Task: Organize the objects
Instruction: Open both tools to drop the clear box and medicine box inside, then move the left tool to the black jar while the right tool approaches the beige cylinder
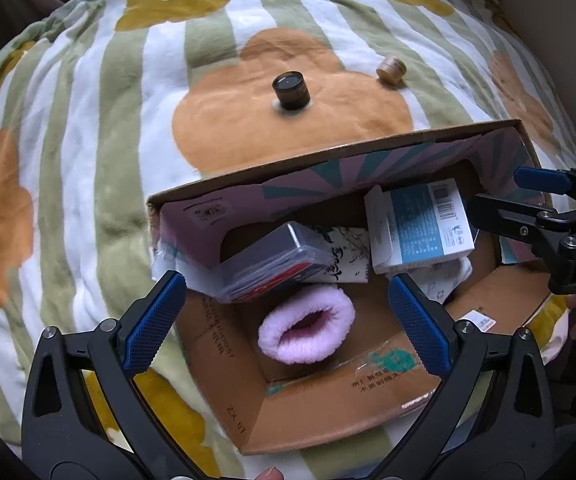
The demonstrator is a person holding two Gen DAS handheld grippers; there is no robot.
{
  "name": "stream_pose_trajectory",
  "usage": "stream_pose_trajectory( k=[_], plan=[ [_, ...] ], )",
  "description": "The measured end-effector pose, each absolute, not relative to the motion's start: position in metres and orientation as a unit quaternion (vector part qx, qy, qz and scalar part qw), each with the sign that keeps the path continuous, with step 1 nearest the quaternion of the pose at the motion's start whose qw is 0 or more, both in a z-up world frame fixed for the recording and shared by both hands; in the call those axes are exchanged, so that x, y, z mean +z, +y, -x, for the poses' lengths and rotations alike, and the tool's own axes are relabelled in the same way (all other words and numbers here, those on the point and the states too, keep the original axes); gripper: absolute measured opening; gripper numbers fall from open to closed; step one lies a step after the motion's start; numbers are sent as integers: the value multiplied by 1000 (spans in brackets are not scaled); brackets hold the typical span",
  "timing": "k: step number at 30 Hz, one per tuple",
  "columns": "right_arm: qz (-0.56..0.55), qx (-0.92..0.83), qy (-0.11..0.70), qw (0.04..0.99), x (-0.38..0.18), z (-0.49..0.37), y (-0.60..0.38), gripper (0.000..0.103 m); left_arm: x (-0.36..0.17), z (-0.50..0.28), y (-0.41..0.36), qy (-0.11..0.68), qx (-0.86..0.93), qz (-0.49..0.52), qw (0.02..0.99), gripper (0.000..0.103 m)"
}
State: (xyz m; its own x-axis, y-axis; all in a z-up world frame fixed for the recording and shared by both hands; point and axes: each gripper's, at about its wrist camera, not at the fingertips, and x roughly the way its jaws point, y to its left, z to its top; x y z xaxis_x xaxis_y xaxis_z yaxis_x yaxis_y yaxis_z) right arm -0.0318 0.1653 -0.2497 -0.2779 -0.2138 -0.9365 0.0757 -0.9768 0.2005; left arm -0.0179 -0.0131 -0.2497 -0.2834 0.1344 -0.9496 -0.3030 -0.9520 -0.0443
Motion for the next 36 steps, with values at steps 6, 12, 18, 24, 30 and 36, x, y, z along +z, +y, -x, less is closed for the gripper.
stream_pose_trajectory(
  k=[6, 12, 18, 24, 30, 36],
  plan=[
    [-592, -799, -38, 94, -245, 28, 162, 103, -243, 16, -16, 58, 798, 585, 132, 101],
    [-587, -803, -23, 97, -238, 28, 162, 103, -234, 13, -12, 58, 802, 579, 131, 101],
    [-569, -818, 4, 87, -221, 28, 163, 103, -220, 19, -15, 43, 809, 572, 128, 101],
    [-552, -829, -22, 88, -197, 35, 171, 103, -196, 31, -21, 36, 823, 556, 114, 101],
    [-538, -837, -47, 88, -173, 52, 181, 103, -179, 49, -21, 22, 825, 554, 109, 101],
    [-540, -837, -56, 72, -166, 75, 193, 103, -173, 74, -17, 3, 826, 553, 107, 101]
  ],
)
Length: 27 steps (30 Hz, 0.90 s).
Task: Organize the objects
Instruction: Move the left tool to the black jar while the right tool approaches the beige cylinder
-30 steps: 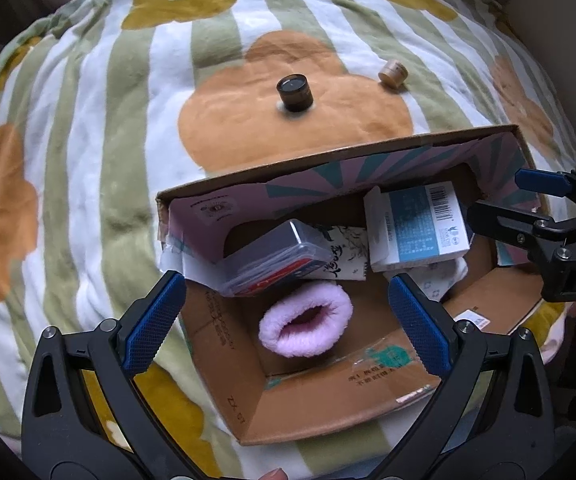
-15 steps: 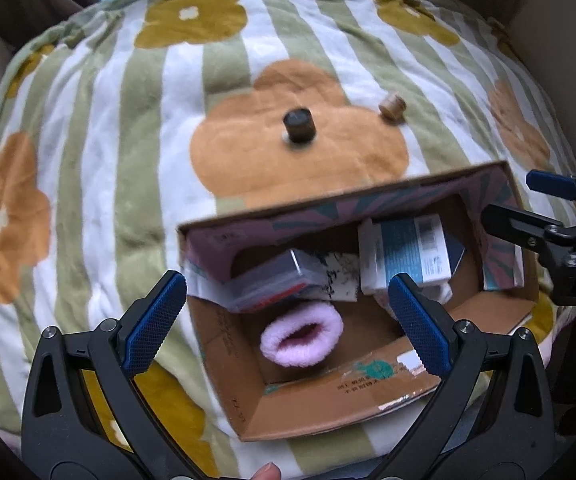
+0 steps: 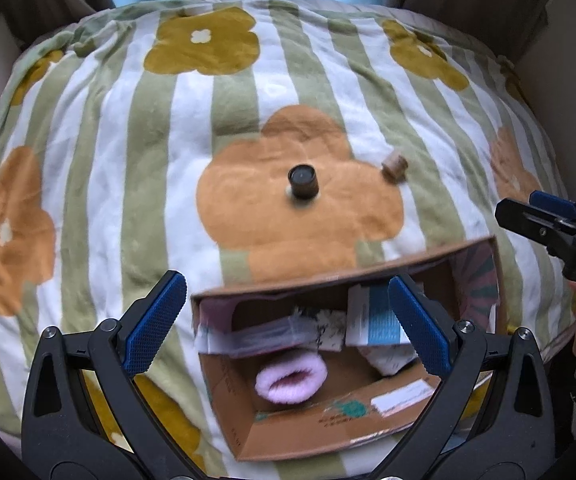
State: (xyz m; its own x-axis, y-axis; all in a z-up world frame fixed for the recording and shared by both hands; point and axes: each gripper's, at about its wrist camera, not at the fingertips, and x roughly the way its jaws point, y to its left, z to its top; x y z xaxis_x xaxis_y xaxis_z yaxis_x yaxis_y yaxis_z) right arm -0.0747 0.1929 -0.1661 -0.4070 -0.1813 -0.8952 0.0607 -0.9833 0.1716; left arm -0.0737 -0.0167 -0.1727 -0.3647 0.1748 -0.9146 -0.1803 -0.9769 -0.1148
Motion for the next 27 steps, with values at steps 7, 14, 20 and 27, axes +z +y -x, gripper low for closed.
stream_pose_trajectory(
  k=[7, 14, 20, 27],
  plan=[
    [-547, -829, -93, 73, -170, 102, 210, 103, -173, 104, -4, 16, 824, 556, 109, 101],
    [-559, -812, -153, 73, -188, 133, 222, 103, -192, 135, 8, 16, 812, 571, 116, 99],
    [-574, -795, -186, 65, -210, 158, 227, 103, -214, 163, 18, 20, 801, 586, 122, 98],
    [-595, -772, -221, 44, -243, 188, 236, 101, -245, 195, 30, 27, 779, 612, 137, 88]
  ],
)
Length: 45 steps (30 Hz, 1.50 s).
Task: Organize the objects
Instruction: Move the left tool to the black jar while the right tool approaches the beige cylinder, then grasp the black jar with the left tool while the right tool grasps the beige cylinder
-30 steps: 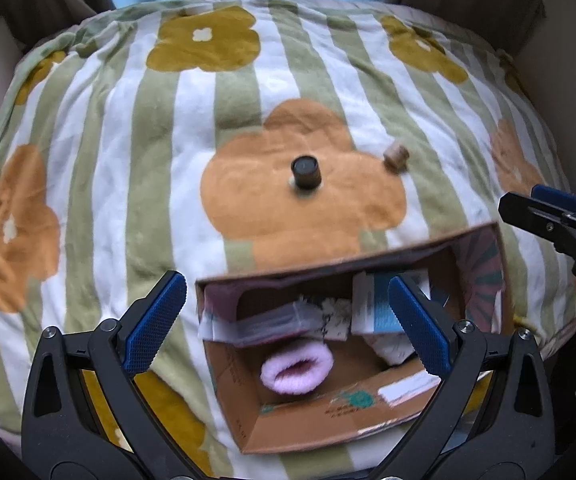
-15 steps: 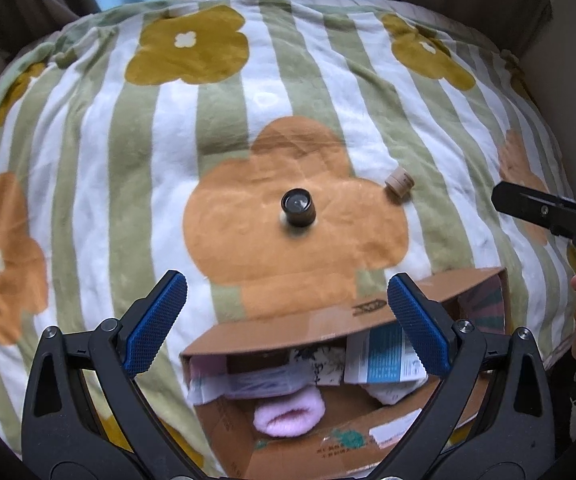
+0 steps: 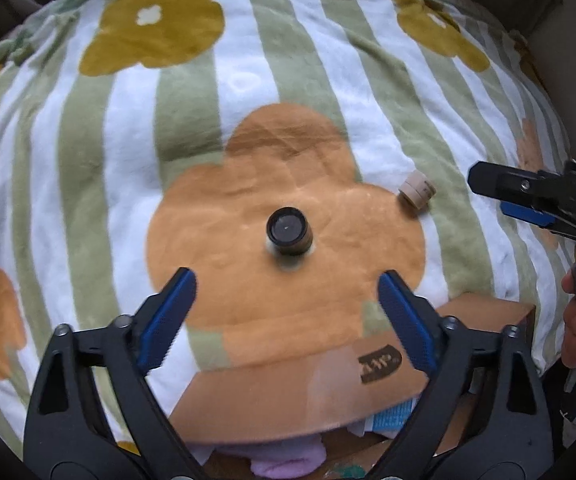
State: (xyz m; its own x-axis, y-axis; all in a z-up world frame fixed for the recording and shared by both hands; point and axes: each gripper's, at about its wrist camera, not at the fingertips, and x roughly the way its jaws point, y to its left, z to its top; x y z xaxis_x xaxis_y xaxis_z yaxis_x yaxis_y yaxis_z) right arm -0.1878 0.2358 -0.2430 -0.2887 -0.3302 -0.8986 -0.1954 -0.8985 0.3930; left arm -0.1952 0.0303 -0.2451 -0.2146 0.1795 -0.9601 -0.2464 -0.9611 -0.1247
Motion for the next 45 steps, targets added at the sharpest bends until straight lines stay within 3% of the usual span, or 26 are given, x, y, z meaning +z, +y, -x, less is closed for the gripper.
stream_pose_trajectory(
  k=[8, 29, 34, 39, 41, 45],
  plan=[
    [-627, -738, -250, 22, -283, 210, 242, 77, -278, 221, 38, 36, 759, 634, 144, 83],
    [-655, -705, -273, -5, -327, 234, 241, 59, -333, 252, 52, 43, 718, 677, 156, 65],
    [-653, -703, -280, -13, -330, 237, 244, 57, -339, 253, 57, 45, 712, 682, 161, 51],
    [-658, -700, -277, -21, -332, 238, 243, 41, -340, 252, 63, 54, 711, 681, 167, 36],
    [-659, -700, -274, -23, -333, 238, 243, 32, -341, 252, 64, 54, 711, 681, 166, 36],
    [-658, -701, -273, -25, -334, 238, 243, 31, -339, 252, 63, 45, 713, 679, 169, 35]
  ],
)
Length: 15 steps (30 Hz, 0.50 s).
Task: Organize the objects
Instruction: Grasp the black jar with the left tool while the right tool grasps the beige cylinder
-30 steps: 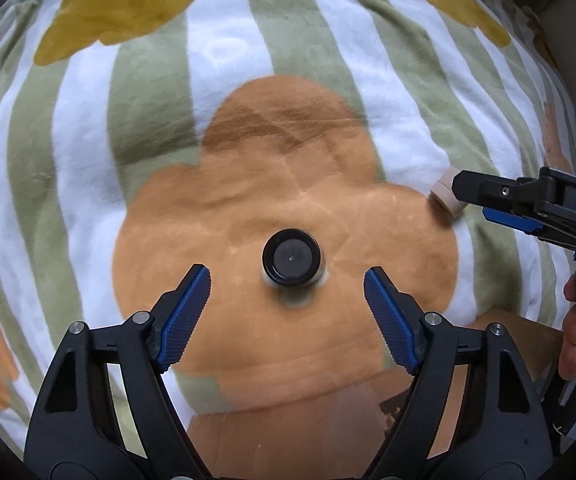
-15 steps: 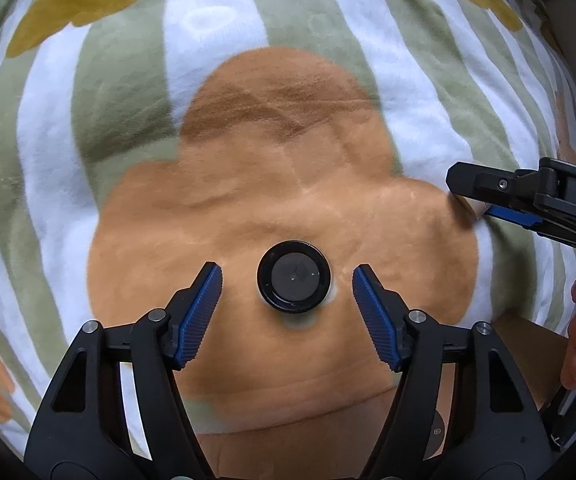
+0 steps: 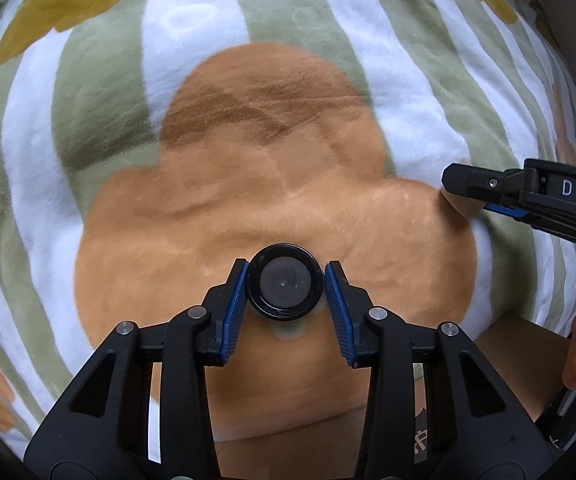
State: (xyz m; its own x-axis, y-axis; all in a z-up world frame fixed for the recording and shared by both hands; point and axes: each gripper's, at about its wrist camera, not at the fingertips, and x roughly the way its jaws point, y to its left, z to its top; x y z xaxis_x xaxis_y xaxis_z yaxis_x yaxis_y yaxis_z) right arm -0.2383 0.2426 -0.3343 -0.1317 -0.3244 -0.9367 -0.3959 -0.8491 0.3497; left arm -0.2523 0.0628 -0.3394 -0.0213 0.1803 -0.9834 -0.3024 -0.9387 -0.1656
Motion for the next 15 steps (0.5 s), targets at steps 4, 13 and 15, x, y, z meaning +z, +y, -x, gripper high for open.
stream_pose_trajectory(
  k=[4, 13, 15],
  plan=[
    [656, 703, 274, 21, -333, 237, 242, 31, -337, 251, 62, 42, 715, 678, 168, 35],
    [652, 708, 270, 6, -323, 239, 234, 31, -320, 243, 61, 32, 723, 670, 164, 35],
    [650, 712, 266, 0, -318, 239, 231, 31, -316, 235, 60, 28, 727, 667, 163, 35]
  ],
)
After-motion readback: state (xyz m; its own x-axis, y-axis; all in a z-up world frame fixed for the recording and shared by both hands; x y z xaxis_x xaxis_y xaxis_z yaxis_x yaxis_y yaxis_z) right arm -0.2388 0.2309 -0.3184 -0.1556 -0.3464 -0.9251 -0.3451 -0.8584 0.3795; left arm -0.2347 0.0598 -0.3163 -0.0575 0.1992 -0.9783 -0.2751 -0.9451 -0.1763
